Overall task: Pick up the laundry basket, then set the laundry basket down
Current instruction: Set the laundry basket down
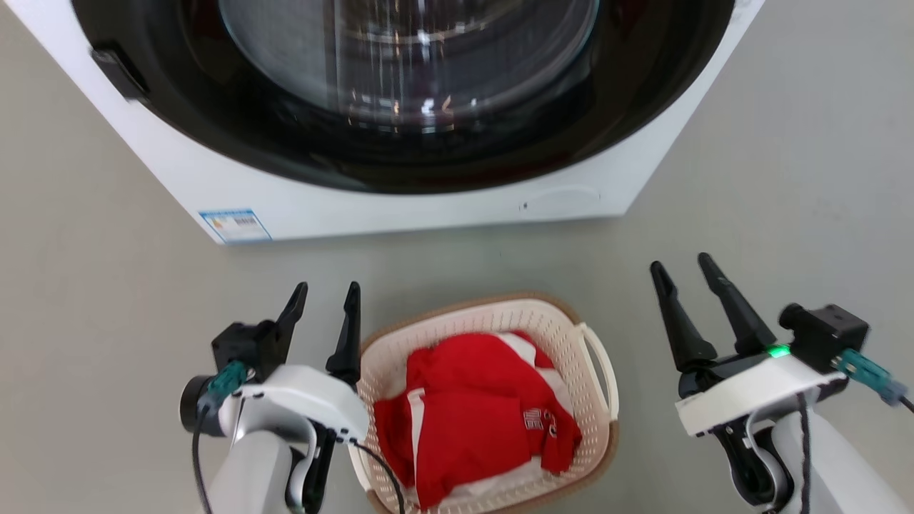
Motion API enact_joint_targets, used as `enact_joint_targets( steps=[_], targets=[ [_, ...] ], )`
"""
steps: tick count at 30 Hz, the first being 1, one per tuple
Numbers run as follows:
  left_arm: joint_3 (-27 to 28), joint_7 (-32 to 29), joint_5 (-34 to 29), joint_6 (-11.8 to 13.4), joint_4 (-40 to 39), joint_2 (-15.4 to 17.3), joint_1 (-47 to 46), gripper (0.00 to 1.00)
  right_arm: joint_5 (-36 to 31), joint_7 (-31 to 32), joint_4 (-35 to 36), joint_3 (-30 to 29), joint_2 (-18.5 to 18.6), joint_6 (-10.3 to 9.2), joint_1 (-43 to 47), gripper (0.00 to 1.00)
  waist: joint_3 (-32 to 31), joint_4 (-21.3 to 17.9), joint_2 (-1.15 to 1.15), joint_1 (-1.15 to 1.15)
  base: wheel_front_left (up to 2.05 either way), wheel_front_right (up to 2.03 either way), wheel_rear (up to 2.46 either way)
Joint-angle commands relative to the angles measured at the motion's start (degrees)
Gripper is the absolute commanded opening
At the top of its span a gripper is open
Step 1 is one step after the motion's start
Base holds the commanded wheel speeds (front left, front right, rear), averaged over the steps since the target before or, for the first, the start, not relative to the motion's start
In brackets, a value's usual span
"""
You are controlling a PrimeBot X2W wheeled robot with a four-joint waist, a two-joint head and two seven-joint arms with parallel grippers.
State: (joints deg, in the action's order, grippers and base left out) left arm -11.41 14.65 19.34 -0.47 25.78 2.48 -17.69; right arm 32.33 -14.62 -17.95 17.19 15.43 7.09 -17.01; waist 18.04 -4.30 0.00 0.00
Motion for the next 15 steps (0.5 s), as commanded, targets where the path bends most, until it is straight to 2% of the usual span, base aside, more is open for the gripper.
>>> enact_joint_targets(
  steps=[1,8,15],
  targets=[
    [2.0,0.3,-1.1,-0.3,-2.2,0.6,0.9,1.0,-0.9,-0.4,2.4,0.0,-0.1,0.4,1.6,1.0,-2.5,0.3,0.0,0.0,0.0,0.0,0.0],
    [3.3,0.3,-1.5,-0.9,-8.6,0.4,5.2,1.0,-4.4,-0.4,9.9,-4.3,-1.7,0.4,5.6,1.0,-6.9,1.0,0.0,0.0,0.0,0.0,0.0],
    [3.6,0.3,0.0,-0.6,-14.7,0.4,8.9,1.0,-7.0,-0.4,14.0,-8.3,-2.1,0.4,10.1,1.0,-10.9,1.6,0.0,0.0,0.0,0.0,0.0]
  ],
)
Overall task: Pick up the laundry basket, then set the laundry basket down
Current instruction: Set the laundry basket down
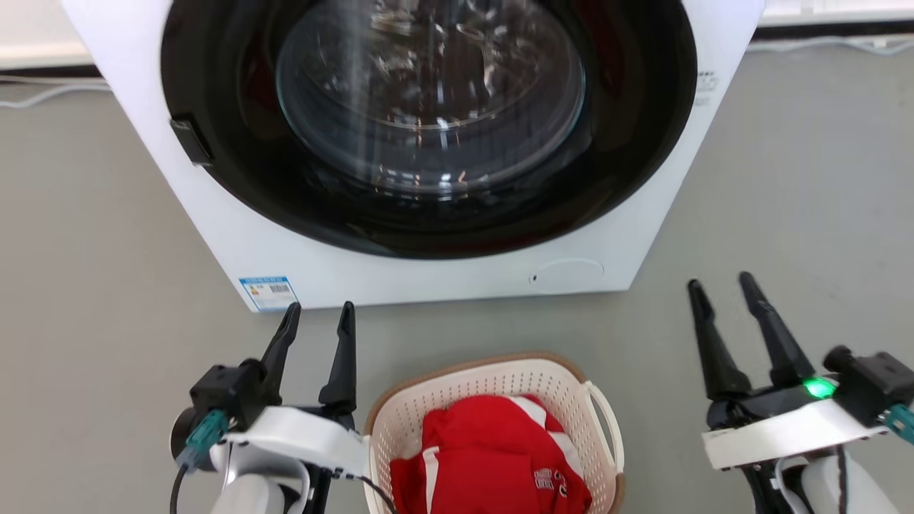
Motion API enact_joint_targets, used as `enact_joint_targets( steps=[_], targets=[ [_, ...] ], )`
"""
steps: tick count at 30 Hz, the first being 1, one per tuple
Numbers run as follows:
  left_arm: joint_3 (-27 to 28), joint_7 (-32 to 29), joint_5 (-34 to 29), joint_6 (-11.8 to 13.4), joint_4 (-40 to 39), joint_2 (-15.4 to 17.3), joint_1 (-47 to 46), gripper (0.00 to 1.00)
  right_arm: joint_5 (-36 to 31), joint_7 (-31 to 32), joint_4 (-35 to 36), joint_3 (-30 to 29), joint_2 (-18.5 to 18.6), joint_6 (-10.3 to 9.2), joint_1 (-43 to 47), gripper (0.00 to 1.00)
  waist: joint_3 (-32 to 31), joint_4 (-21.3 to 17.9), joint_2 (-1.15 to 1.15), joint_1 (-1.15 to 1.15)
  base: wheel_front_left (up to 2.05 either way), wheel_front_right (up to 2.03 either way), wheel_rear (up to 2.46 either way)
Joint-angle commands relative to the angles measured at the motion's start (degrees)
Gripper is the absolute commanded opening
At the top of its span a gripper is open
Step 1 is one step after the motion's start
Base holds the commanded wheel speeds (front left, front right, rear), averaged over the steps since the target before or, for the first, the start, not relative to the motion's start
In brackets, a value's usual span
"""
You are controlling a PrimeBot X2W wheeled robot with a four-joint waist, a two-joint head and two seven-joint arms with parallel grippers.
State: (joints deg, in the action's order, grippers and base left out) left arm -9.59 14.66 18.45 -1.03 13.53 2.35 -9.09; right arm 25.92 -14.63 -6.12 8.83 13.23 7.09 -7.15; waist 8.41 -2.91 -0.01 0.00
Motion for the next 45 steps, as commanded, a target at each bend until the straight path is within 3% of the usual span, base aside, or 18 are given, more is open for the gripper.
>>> enact_joint_targets(
  steps=[1,15,45],
  targets=[
    [1.9,0.3,1.0,0.0,-3.1,0.5,0.8,1.0,-0.8,-0.4,2.7,-0.7,-0.1,0.4,0.7,1.0,-1.7,0.3,0.01,0.0,0.0,0.0,0.0],
    [3.2,0.3,0.6,1.1,-7.8,0.5,4.2,1.0,-3.5,-0.4,6.5,-4.8,-0.9,0.4,3.3,1.0,-4.5,-0.1,0.01,0.0,0.0,0.0,0.0],
    [3.2,0.3,3.0,2.0,-10.1,0.5,5.0,1.0,-4.1,-0.4,5.6,-4.8,-1.1,0.4,3.0,1.0,-4.6,-0.3,0.01,0.0,0.0,0.0,0.0]
  ],
)
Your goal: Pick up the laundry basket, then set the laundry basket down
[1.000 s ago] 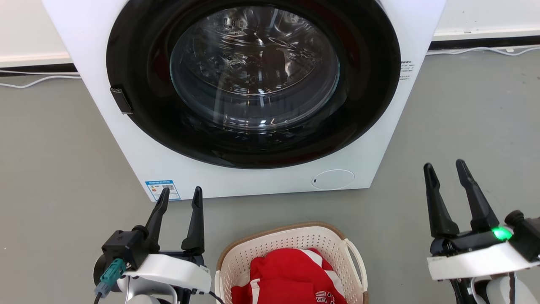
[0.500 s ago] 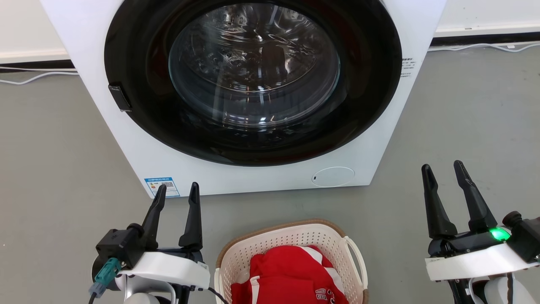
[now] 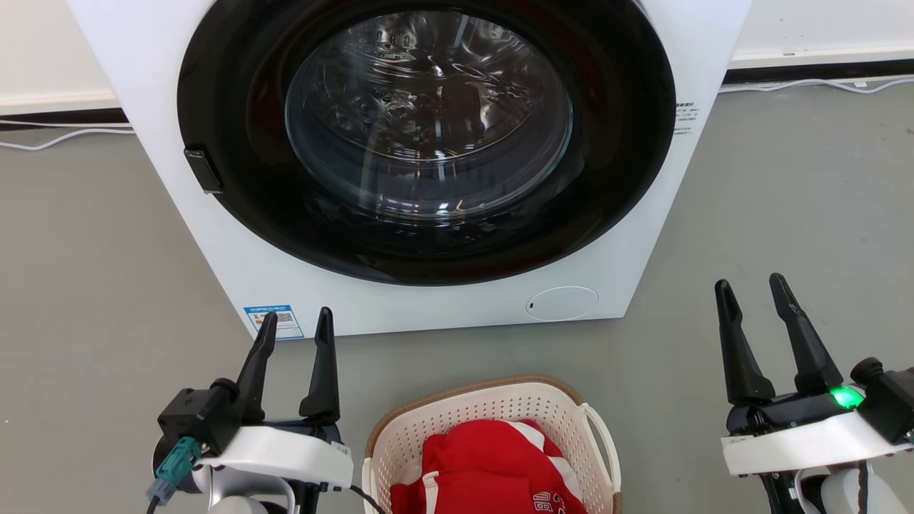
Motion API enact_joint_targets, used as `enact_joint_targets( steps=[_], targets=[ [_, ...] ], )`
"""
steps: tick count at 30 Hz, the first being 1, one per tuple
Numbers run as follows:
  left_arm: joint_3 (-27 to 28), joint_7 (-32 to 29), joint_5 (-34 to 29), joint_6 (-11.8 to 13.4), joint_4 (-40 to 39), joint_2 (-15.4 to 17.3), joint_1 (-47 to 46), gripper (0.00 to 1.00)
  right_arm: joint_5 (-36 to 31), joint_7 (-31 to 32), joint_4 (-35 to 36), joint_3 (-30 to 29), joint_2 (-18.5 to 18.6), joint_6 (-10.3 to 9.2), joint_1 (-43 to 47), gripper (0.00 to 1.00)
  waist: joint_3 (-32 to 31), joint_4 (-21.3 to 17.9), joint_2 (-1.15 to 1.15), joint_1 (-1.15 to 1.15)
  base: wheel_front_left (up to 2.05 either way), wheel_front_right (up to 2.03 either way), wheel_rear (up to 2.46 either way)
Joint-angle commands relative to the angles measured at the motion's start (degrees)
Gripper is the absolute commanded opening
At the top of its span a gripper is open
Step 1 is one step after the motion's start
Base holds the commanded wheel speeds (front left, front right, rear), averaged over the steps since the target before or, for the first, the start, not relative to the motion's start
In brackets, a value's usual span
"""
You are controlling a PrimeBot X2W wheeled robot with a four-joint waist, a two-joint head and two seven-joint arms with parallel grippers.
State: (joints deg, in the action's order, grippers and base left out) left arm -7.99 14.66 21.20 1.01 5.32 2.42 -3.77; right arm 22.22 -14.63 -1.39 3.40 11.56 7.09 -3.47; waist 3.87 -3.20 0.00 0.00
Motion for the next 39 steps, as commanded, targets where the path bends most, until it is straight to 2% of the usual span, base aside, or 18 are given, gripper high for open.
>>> enact_joint_targets(
  steps=[1,10,18,19,25,29,33,39],
  targets=[
    [1.6,0.3,0.1,0.0,-1.9,0.5,-0.2,1.0,-0.5,-0.4,0.6,0.5,0.6,0.4,-0.6,1.0,-0.1,-0.1,0.0,0.0,0.0,0.0,0.0],
    [2.5,0.3,-0.1,0.2,-1.6,0.5,0.2,1.0,-0.6,-0.4,-1.3,-0.3,0.8,0.4,-0.3,1.0,-0.6,-0.4,0.0,0.0,0.0,0.0,0.0],
    [2.4,0.3,0.2,-1.0,-1.1,0.5,0.3,1.0,-0.4,-0.4,-2.1,-0.4,0.8,0.4,-0.5,1.0,-0.3,-0.8,0.0,0.0,0.0,0.0,0.0],
    [0.6,0.0,0.1,-0.9,0.2,0.0,1.1,0.0,0.0,0.0,-3.2,-1.3,0.1,0.0,0.1,0.0,-0.3,-0.8,0.0,0.0,0.0,0.0,0.0],
    [0.6,-0.3,1.5,-1.2,2.6,-0.3,1.9,0.0,1.4,0.3,-5.4,-1.1,-1.0,-0.01,0.7,0.0,-0.3,-0.8,0.0,0.01,0.0,0.0,0.0],
    [0.9,-0.9,3.9,-1.4,2.7,-0.1,1.8,0.0,3.8,0.9,-5.6,-1.3,-1.1,0.0,0.7,0.0,-0.6,-0.6,0.0,0.13,0.0,0.0,0.0],
    [1.2,-1.5,6.3,-1.6,3.0,0.0,1.6,0.0,6.1,1.5,-5.9,-1.4,-1.3,0.01,0.6,0.0,-0.6,-0.5,0.0,0.02,0.0,0.0,0.0],
    [1.7,-2.4,9.8,-2.0,3.4,0.2,1.3,0.0,9.6,2.4,-6.3,-1.7,-1.5,0.03,0.4,0.0,-0.7,-0.3,0.0,0.0,0.0,0.0,0.0]
  ],
)
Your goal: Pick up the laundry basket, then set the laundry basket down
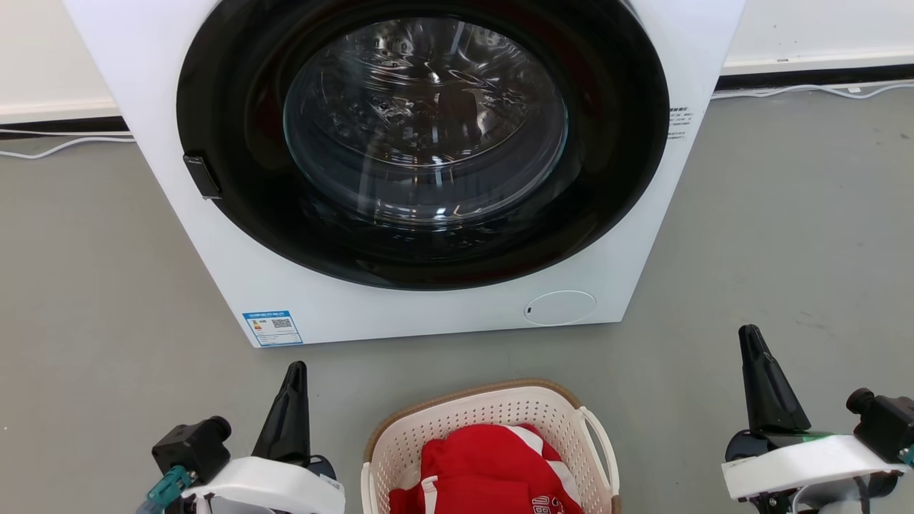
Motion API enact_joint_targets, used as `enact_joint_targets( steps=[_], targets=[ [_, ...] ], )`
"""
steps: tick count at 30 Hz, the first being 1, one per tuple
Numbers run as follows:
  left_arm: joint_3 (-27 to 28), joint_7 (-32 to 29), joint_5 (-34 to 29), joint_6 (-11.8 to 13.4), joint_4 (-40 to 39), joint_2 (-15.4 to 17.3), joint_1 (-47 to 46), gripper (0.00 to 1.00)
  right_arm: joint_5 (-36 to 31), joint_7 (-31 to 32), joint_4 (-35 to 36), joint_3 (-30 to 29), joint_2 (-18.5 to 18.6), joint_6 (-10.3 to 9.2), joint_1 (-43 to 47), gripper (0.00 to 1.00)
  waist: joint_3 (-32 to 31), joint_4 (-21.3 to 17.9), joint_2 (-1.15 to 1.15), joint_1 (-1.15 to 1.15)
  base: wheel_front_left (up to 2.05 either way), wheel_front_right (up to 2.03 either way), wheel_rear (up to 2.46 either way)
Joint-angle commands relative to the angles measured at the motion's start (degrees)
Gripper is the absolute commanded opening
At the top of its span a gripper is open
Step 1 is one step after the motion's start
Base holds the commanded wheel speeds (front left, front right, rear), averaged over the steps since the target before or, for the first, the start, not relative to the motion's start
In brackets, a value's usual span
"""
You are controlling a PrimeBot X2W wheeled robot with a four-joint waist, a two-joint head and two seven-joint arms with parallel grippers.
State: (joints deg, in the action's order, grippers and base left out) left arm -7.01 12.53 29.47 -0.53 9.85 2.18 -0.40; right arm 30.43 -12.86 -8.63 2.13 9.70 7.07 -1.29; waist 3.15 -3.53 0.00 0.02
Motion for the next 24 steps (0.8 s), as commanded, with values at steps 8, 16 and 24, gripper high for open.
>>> enact_joint_targets(
  steps=[8,16,24],
  targets=[
    [1.4,-1.4,6.3,-0.9,-0.6,0.6,-2.4,0.0,6.0,1.8,0.5,-0.8,0.0,0.08,-2.1,0.0,-0.2,0.3,0.0,-0.02,0.0,0.0,0.0],
    [2.2,-2.7,10.9,-1.4,-0.2,0.8,-2.6,0.0,10.6,3.0,0.0,-1.2,-0.4,0.11,-2.3,0.0,-0.5,0.6,0.0,-0.02,0.0,0.0,0.0],
    [3.0,-3.9,15.6,-1.9,0.1,0.9,-2.9,0.0,15.2,4.3,-0.5,-1.7,-0.8,0.14,-2.5,0.0,-0.7,0.8,0.0,-0.02,0.0,0.0,0.0]
  ],
)
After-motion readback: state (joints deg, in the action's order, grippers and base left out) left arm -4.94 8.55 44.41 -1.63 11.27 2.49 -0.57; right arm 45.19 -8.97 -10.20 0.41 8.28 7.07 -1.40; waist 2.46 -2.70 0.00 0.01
